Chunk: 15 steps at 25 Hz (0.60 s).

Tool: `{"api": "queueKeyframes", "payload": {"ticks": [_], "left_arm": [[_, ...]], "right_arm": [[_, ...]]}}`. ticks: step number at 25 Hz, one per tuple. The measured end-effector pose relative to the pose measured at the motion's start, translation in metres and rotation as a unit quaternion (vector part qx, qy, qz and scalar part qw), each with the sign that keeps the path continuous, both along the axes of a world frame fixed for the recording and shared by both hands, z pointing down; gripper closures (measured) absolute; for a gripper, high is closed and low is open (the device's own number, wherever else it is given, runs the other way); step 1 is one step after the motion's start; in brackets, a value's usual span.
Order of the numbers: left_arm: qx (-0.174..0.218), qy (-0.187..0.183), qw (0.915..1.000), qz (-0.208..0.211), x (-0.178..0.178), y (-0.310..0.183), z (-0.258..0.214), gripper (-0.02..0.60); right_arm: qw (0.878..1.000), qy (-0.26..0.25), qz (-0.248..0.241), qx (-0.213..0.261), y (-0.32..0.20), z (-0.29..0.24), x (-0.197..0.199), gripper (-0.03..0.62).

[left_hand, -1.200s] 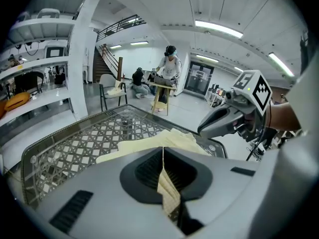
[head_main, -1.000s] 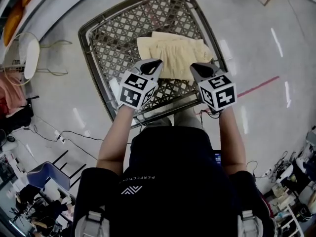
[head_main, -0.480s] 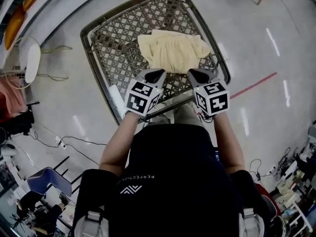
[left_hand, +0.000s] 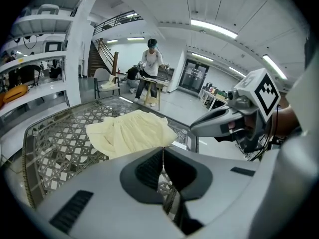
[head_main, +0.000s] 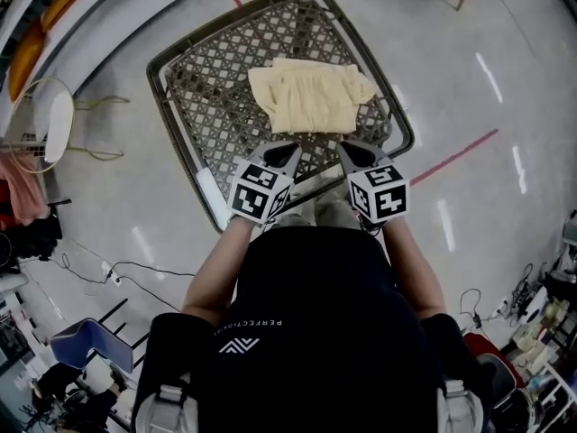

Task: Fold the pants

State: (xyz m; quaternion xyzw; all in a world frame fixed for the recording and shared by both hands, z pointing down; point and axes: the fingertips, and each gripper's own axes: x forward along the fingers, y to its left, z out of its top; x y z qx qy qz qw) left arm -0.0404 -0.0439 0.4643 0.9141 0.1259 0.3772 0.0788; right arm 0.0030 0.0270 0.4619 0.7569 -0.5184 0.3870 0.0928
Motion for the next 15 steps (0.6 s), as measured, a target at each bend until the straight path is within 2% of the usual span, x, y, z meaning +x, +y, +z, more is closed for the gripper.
{"api": "queueKeyframes", "payload": {"ticks": [8, 15], "left_arm": [[-0.008, -0.007, 0.9997, 0.023, -0.005, 0.013, 0.003, 0.568], [-0.003, -0.01, 0.9987, 0.049, -0.003, 0.028, -0.004, 0.566]], "right_arm": [[1.0, 0.006, 0.008, 0.024, -0.009, -0.006, -0.022, 0.559], [0.998, 0.0, 0.031, 0.047, -0.002, -0.01, -0.016, 0.559]]}}
